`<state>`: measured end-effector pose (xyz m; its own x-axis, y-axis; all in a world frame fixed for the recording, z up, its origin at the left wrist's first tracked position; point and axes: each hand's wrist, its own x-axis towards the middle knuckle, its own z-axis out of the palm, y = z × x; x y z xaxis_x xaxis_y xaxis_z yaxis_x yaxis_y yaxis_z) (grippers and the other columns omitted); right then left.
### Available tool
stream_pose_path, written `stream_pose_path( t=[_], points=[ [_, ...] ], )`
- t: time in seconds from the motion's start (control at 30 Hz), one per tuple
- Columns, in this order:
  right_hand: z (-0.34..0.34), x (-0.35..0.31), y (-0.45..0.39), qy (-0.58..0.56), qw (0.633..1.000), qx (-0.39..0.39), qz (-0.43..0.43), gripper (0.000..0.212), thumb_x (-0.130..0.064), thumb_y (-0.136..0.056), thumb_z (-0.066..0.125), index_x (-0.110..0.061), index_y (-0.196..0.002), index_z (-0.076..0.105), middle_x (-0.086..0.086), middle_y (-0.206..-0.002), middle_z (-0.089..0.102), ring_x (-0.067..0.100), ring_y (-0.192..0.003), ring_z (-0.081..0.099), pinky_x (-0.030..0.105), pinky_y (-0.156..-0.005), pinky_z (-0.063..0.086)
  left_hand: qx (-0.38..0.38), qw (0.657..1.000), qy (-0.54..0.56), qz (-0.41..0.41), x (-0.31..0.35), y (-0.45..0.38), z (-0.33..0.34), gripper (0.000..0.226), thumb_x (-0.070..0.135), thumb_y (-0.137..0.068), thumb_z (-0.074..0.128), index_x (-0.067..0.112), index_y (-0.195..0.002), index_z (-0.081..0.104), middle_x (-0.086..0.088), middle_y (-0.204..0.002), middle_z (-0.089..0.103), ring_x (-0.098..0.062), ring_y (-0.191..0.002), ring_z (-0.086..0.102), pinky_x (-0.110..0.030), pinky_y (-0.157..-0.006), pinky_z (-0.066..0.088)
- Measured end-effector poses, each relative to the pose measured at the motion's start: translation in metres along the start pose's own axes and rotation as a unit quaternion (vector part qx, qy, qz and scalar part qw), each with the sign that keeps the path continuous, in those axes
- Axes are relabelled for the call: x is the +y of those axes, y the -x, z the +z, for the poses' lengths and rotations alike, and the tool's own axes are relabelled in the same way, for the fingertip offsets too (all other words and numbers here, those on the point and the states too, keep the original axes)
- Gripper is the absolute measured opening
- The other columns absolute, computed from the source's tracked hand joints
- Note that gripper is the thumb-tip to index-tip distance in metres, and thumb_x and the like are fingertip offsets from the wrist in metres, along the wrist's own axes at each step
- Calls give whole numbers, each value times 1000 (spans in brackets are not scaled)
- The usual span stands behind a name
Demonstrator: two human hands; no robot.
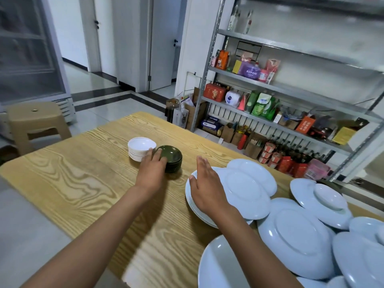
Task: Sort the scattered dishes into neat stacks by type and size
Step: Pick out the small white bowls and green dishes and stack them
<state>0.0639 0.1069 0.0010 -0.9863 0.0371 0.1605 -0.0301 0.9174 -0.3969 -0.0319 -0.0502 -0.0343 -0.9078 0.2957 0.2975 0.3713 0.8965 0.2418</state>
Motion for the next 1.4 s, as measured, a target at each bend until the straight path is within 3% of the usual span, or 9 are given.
stream_pose_path(
  t=[0.13, 0.43, 0.57, 0.73, 0.87, 0.93, 1.13, 1.27, 1.4],
  points=[
    [-7, 2, 6, -11, 1000, 2, 21, 57, -31, -104, 32, -14, -154, 11, 2, -162, 12, 15, -149, 5, 30, -118, 10, 17, 996, -42, 71, 23, 11, -19, 55, 7, -90, 48, 15, -143, 34, -10, -158, 14, -29, -146, 2, -45, -118, 4],
    [-50, 19, 40, 10, 998, 49, 27, 58, -34, -103, 34, -13, -154, 14, 3, -161, 15, 17, -149, 8, 33, -120, 13, 31, 982, -79, 169, 111, 44, -51, 65, -1, -92, 38, 18, -150, 15, -5, -160, -5, -22, -146, -12, -42, -118, -3],
    [-80, 45, 62, 38, 995, 79, 41, 54, -25, -104, 33, -12, -153, 18, 5, -161, 16, 18, -149, 8, 33, -120, 12, 37, 976, -72, 201, 153, 53, -56, 70, -6, -89, 37, 17, -151, 11, -5, -160, -7, -22, -145, -14, -41, -117, -6],
    [-116, 96, 99, 64, 988, 110, 90, 54, -17, -102, 31, -9, -153, 15, 7, -162, 13, 19, -149, 8, 34, -120, 11, 81, 966, -17, 245, 210, 58, -45, 63, -6, -90, 38, 14, -148, 26, -7, -159, 10, -24, -147, 1, -41, -117, 1],
    [-143, 149, 130, 50, 978, 144, 139, 54, -19, -103, 32, -8, -153, 17, 8, -161, 13, 19, -149, 9, 33, -120, 11, 114, 943, -5, 311, 261, 64, -27, 58, -9, -73, 63, 7, -128, 56, -16, -141, 48, -33, -134, 39, -51, -106, 32],
    [-156, 176, 144, 18, 969, 168, 178, 54, -22, -102, 34, -9, -153, 20, 7, -161, 16, 19, -148, 11, 33, -119, 13, 101, 937, 6, 335, 288, 69, -16, 58, -5, -67, 71, 8, -123, 60, -15, -136, 53, -33, -129, 46, -52, -101, 38],
    [-179, 255, 178, -60, 922, 231, 306, 48, -25, -100, 39, -15, -147, 33, 7, -154, 34, 28, -138, 35, 39, -111, 31, 50, 921, 72, 380, 356, 91, 13, 53, 5, -75, 70, 12, -126, 57, -13, -138, 51, -33, -130, 46, -52, -101, 41],
    [-191, 300, 205, -28, 894, 211, 395, 45, -14, -92, 43, -14, -137, 44, 9, -139, 50, 31, -128, 45, 39, -102, 39, -12, 907, 138, 397, 390, 105, 31, 49, 11, -89, 56, 15, -137, 47, -12, -150, 35, -31, -142, 25, -49, -113, 22],
    [-201, 334, 224, -62, 859, 212, 461, 39, -16, -93, 47, -14, -131, 52, 10, -137, 53, 31, -126, 47, 37, -99, 40, -37, 904, 172, 391, 413, 116, 38, 48, 21, -96, 48, 19, -143, 38, -7, -155, 25, -25, -145, 15, -42, -117, 12]
  ],
)
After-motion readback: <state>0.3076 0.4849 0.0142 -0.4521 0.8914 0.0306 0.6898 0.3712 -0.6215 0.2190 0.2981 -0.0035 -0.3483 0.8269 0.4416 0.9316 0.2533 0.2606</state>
